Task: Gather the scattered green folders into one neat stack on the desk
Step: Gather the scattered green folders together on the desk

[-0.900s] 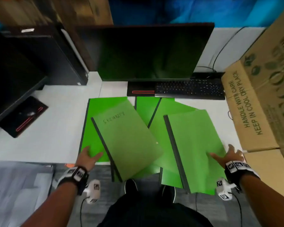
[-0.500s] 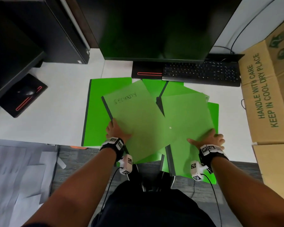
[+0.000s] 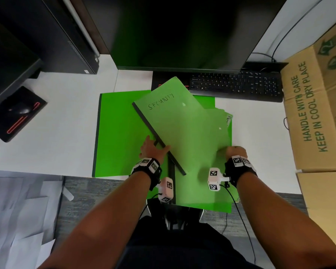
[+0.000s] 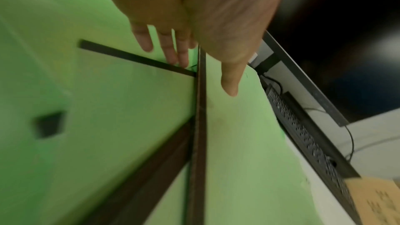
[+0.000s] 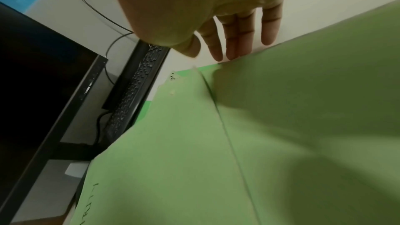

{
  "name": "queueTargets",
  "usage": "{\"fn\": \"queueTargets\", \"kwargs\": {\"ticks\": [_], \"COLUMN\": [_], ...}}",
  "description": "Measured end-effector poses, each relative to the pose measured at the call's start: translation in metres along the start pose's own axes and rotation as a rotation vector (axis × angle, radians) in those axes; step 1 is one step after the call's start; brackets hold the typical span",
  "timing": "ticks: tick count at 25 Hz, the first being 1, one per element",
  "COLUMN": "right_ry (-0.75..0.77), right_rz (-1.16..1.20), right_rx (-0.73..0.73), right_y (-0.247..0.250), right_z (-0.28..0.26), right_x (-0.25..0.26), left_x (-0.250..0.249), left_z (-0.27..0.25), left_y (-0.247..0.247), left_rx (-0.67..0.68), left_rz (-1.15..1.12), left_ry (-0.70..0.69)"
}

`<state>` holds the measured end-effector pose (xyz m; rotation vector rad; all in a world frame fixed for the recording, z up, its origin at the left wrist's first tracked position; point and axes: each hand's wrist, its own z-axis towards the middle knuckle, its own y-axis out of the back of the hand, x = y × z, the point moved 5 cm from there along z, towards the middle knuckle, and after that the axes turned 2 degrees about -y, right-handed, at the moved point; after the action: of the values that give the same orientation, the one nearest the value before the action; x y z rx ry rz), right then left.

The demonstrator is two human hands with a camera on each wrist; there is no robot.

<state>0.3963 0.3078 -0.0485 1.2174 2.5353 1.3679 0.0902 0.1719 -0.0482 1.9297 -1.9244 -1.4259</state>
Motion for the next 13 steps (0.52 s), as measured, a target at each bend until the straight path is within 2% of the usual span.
{"fn": "queueTargets", "kwargs": {"ticks": [4, 8, 13], "right_ry": [-0.022, 0.001, -0.035], "right_rz": [-0.114, -0.113, 0.139], "right_rx": [-0.007, 0.023, 0.07], "right_y": [-0.01, -0.021, -0.017], "right_z": [-0.006, -0.012, -0.002], "right_x": [0.003, 0.001, -0.001], "left_x": [-0.025, -0.039, -0.03], "left_z": [0.013, 0.016, 0.024], "left_y": [0.003, -0.001, -0.003], "left_rx": [-0.032, -0.043, -0.038], "left_rz": [0.062, 0.233, 0.253], "left_ry": [0.227, 0.247, 0.22]}}
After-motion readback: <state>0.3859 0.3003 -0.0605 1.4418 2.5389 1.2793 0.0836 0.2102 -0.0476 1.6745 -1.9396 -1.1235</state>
